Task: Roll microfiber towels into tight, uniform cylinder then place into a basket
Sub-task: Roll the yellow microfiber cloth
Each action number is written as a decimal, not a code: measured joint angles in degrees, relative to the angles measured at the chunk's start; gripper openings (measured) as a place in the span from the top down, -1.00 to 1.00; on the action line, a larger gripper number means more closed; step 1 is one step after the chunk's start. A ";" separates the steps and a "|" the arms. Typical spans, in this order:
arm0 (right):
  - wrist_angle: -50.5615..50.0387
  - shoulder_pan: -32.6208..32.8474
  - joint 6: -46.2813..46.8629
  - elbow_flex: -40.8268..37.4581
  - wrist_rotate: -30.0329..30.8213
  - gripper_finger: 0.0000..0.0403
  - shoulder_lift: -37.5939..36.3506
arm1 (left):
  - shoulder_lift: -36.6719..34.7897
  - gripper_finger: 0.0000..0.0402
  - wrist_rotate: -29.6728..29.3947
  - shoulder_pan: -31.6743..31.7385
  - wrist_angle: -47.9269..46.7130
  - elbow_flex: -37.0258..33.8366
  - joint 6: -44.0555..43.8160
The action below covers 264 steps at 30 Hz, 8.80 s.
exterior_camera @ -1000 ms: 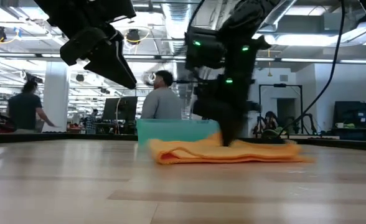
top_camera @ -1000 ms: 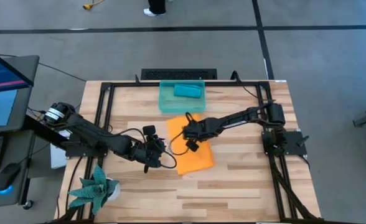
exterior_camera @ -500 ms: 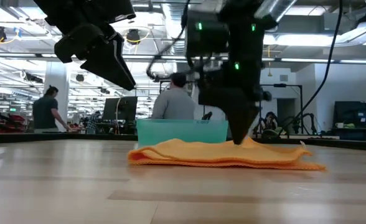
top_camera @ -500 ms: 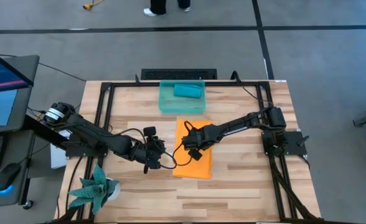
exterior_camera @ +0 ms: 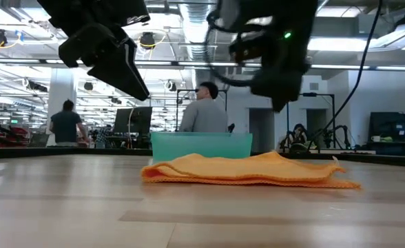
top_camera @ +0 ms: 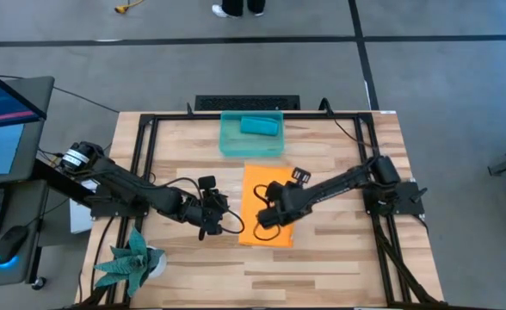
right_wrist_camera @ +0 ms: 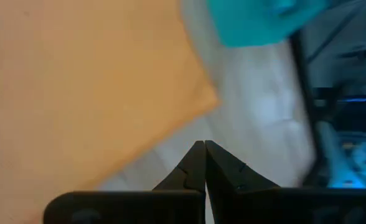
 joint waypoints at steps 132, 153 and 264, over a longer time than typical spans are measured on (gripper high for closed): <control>78.71 24.69 -16.47 -45.43 -4.41 0.18 -25.53 | 23.78 0.97 22.00 -1.62 9.29 11.61 15.77; 71.36 19.10 -22.82 -36.60 -13.02 0.14 -9.14 | 23.74 0.97 21.95 -1.62 7.91 11.63 15.65; 29.34 16.35 15.93 -19.84 -9.10 0.95 -8.59 | 24.33 0.78 -5.15 3.02 -5.33 21.42 6.97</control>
